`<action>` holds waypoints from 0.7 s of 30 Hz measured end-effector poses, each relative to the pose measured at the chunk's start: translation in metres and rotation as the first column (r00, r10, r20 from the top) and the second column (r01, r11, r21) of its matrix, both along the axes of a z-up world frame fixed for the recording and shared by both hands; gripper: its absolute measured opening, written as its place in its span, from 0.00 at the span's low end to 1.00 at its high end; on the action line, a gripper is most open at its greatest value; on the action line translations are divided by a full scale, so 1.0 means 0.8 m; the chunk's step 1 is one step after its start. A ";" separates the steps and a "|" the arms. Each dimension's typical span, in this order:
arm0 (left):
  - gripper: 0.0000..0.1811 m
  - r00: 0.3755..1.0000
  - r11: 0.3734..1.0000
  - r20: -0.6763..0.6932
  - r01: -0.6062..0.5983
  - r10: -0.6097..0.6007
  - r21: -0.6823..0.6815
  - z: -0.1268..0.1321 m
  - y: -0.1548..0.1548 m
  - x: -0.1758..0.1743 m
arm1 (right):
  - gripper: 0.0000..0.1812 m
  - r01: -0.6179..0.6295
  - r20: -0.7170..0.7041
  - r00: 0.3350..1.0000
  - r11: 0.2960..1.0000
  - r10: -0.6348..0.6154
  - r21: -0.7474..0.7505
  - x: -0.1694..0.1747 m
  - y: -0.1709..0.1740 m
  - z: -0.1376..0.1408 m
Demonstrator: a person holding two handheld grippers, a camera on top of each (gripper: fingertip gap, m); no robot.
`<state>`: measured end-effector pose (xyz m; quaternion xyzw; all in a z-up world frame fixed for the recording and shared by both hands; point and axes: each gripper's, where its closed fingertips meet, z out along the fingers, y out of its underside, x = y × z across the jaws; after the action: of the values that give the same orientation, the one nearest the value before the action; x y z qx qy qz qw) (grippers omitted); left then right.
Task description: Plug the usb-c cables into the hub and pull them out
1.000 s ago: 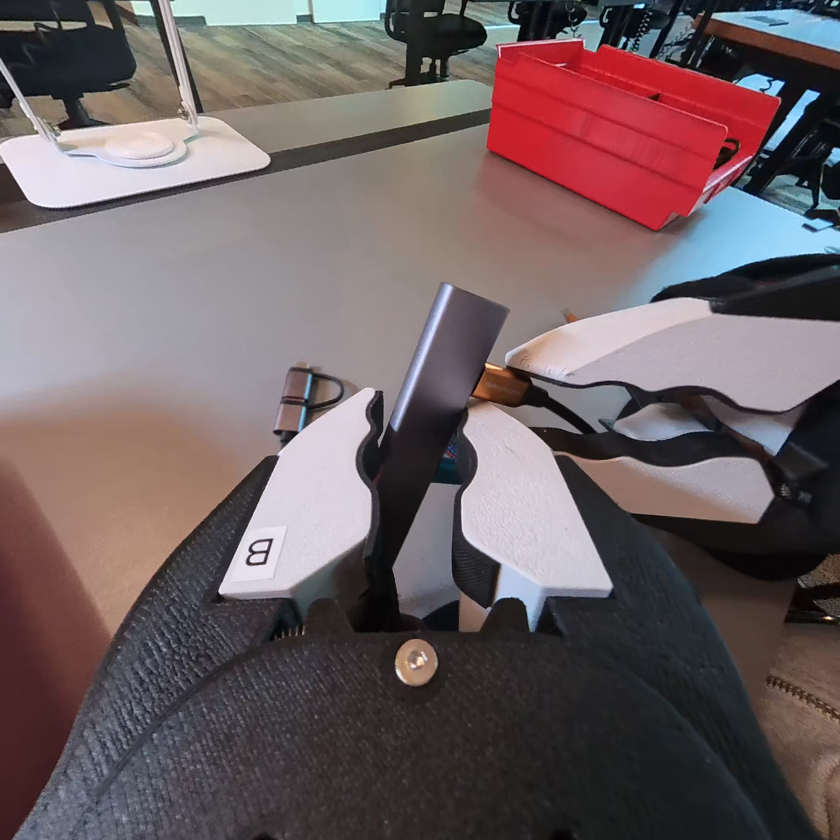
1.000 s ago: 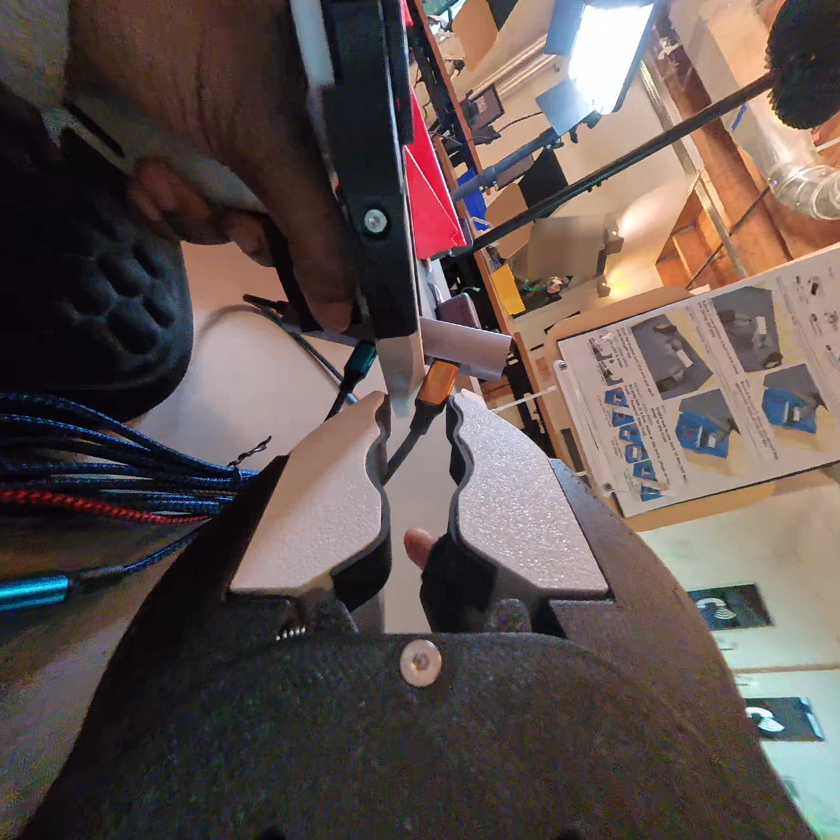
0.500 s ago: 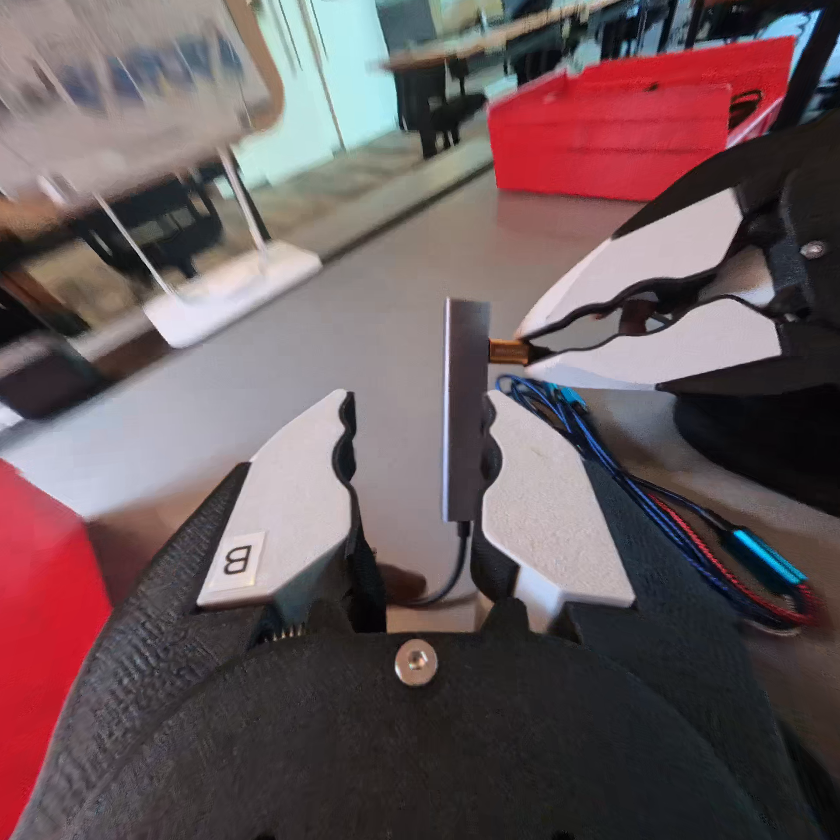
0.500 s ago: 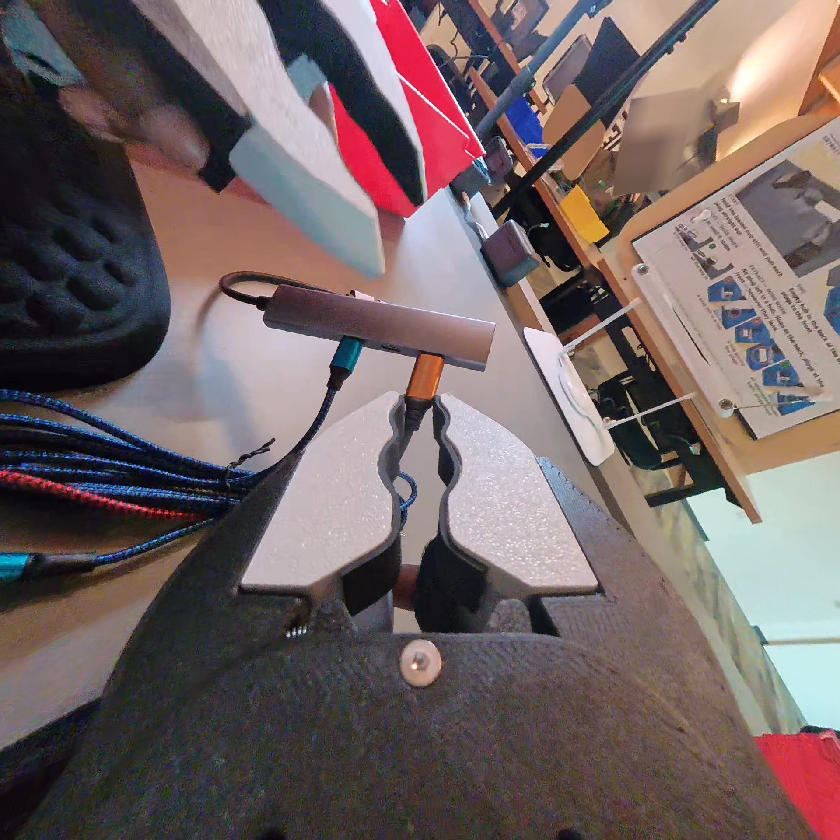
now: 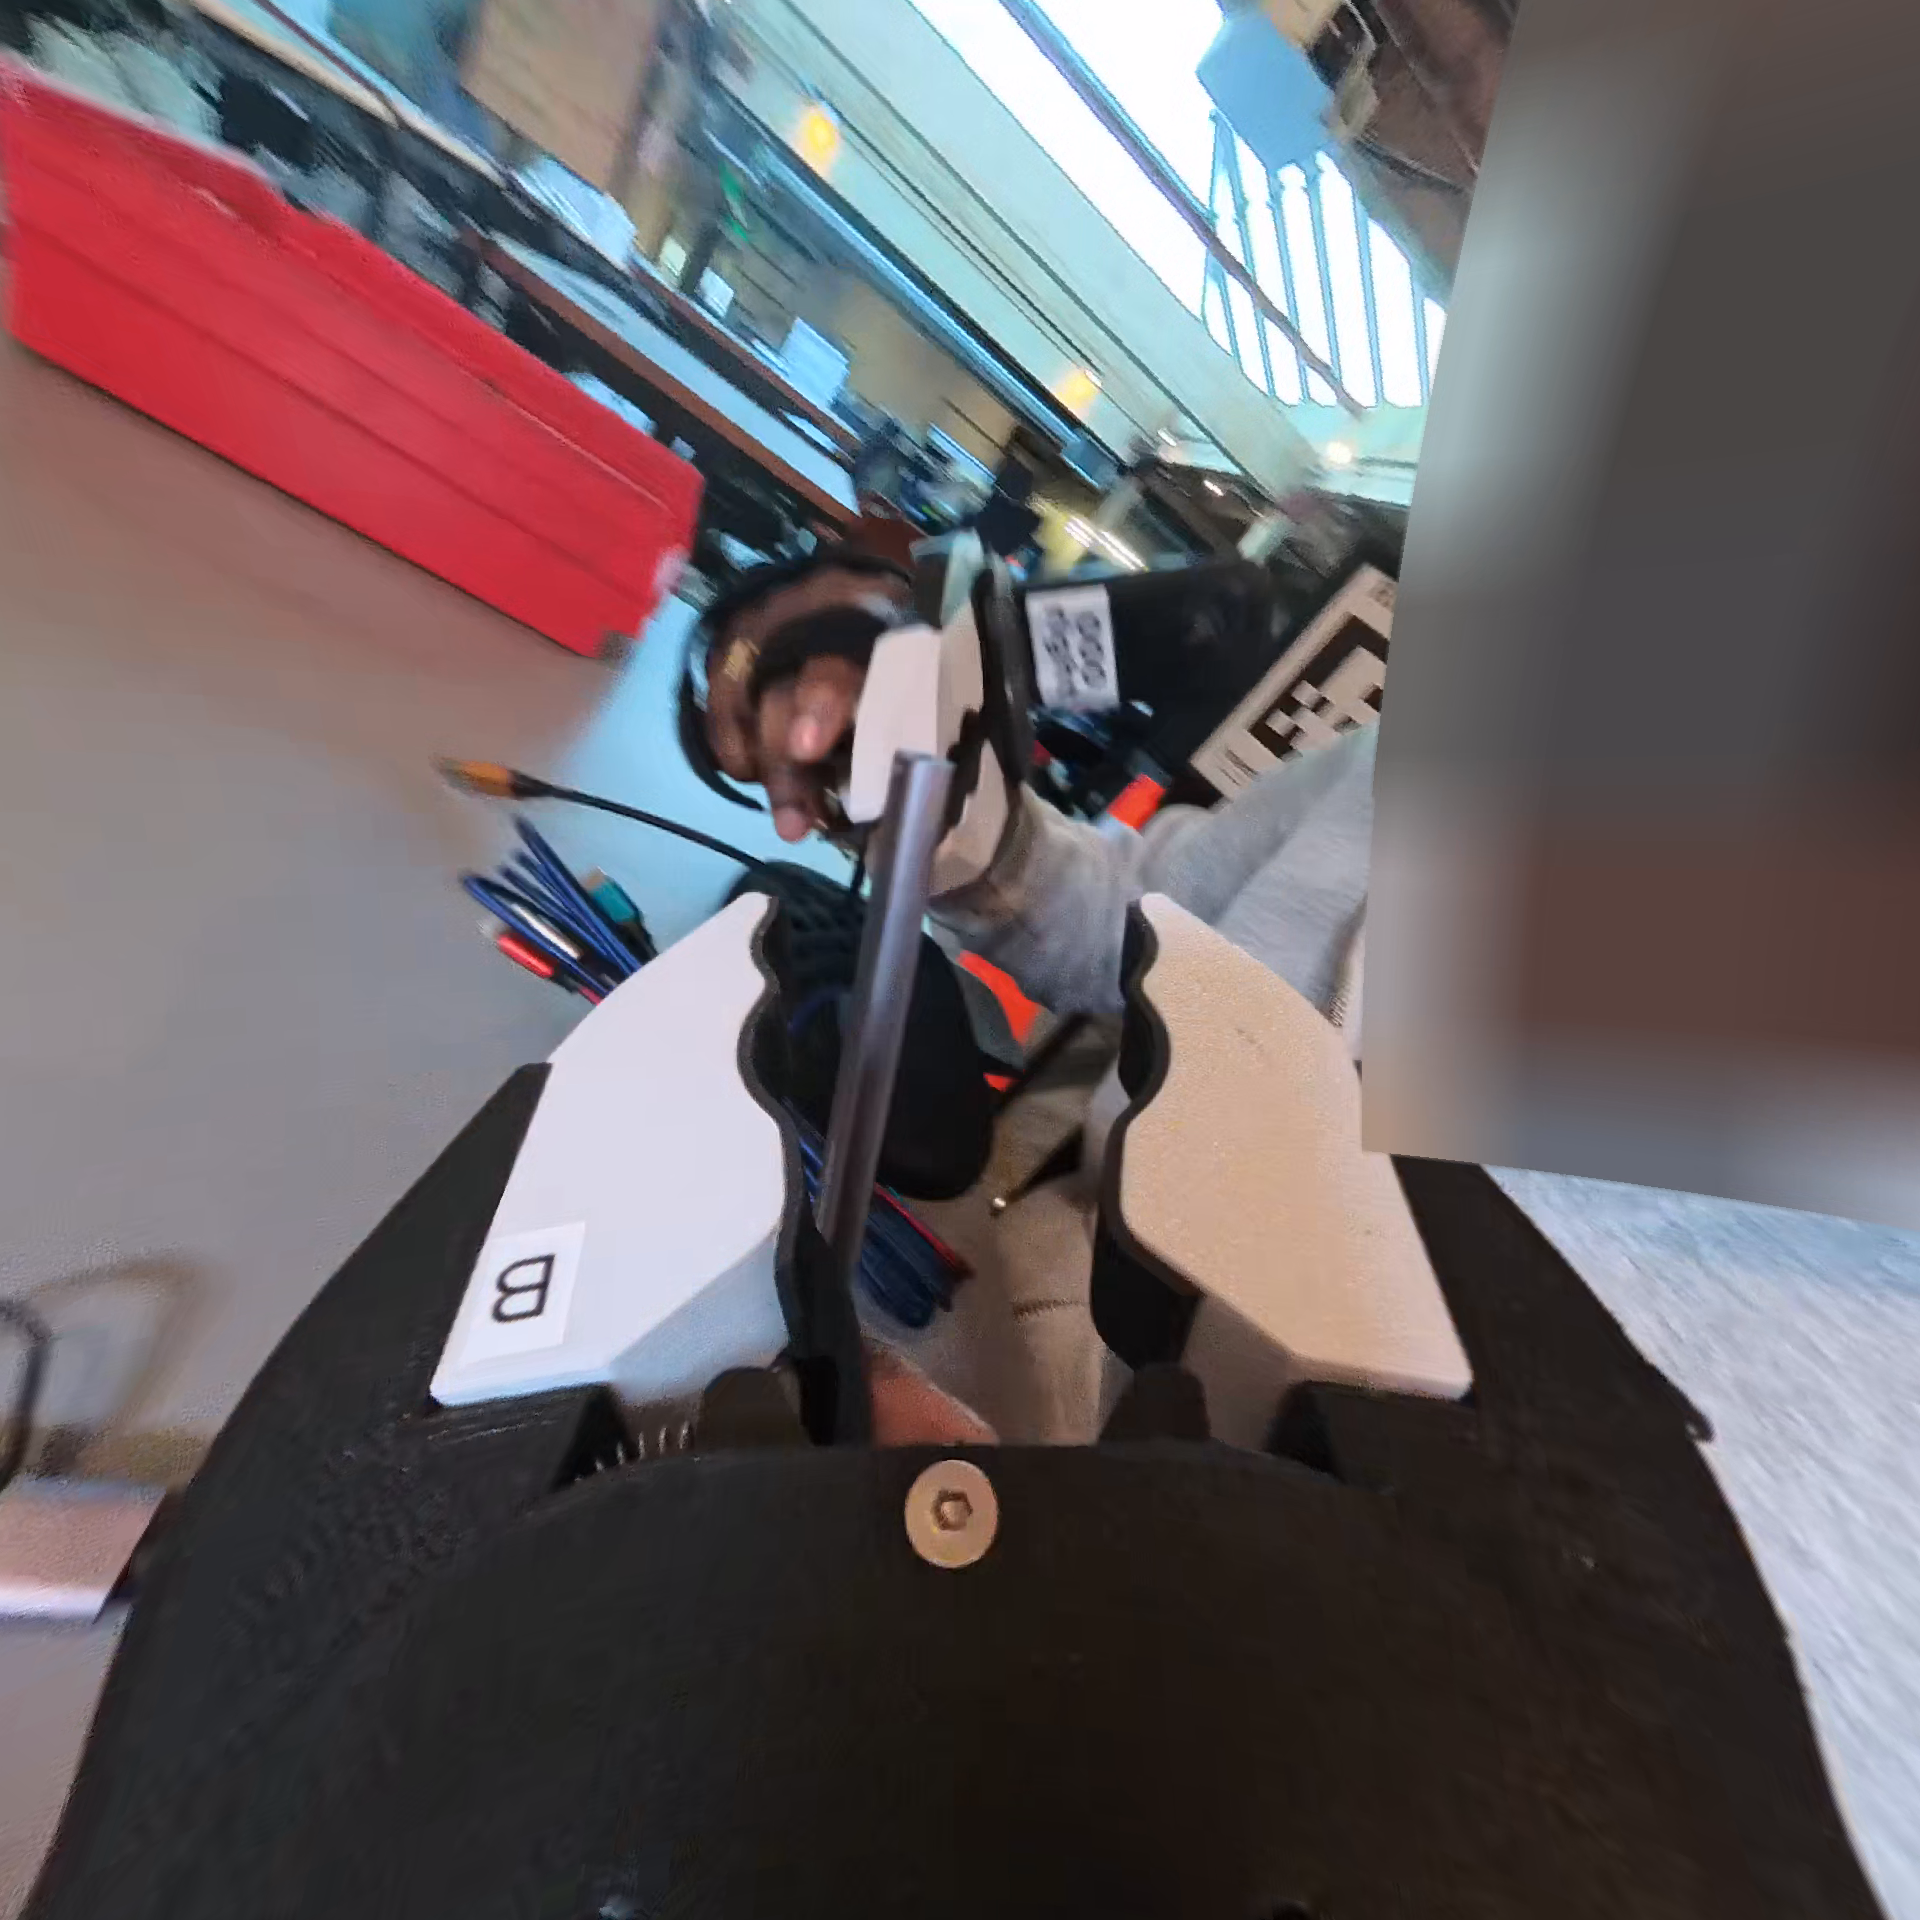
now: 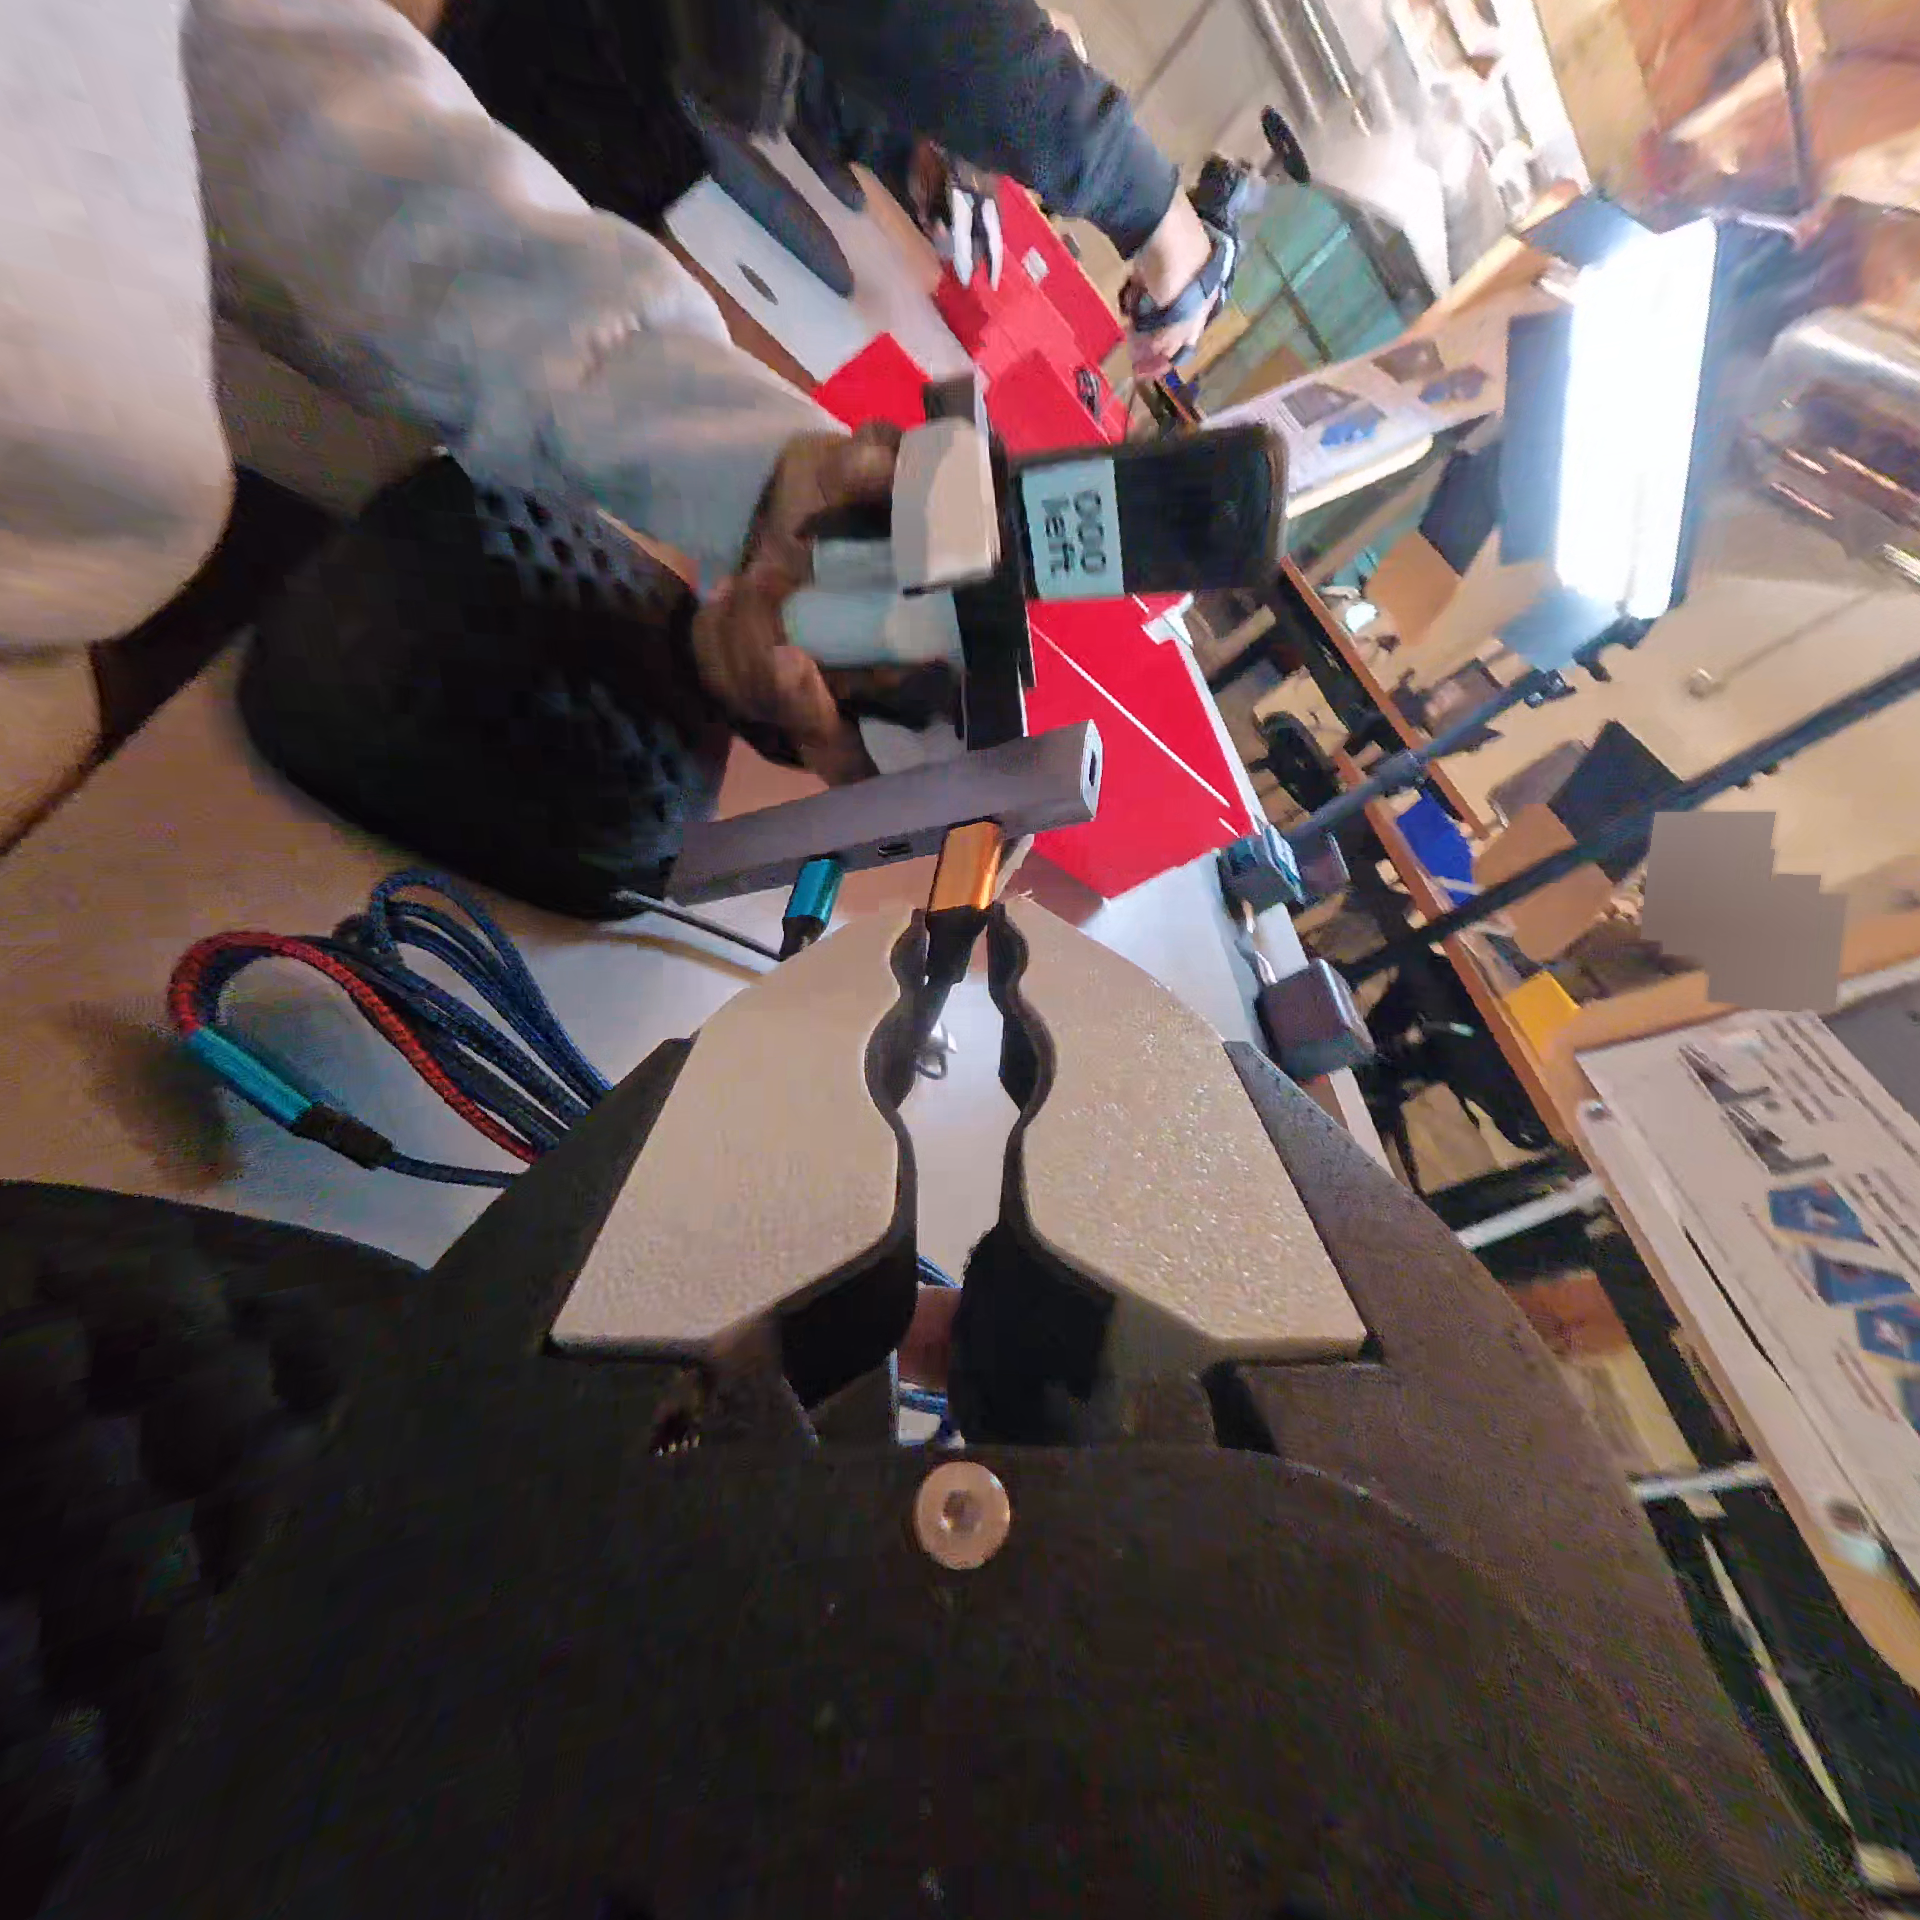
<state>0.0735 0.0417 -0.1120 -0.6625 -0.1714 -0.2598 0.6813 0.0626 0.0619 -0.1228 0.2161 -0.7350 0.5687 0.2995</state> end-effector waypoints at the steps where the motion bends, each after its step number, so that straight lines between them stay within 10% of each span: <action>1: 0.34 0.998 0.998 0.023 0.063 -0.063 0.003 -0.003 0.007 0.006 | 0.06 -0.049 0.016 0.999 0.999 0.049 -0.008 0.005 -0.002 0.004; 6: 0.25 0.921 0.925 0.100 0.367 -0.376 0.096 -0.004 0.023 0.043 | 0.06 -0.208 0.092 0.974 0.978 0.209 -0.022 0.016 -0.007 0.007; 21: 0.12 0.884 0.879 -0.123 0.464 -0.451 0.113 -0.014 0.025 0.059 | 0.06 -0.263 0.165 0.944 0.955 0.284 -0.136 0.009 -0.016 -0.002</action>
<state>0.1204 0.0619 -0.1232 -0.6465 0.0404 -0.3937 0.6522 0.0701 0.0489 -0.1245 0.2458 -0.6891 0.6626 0.1603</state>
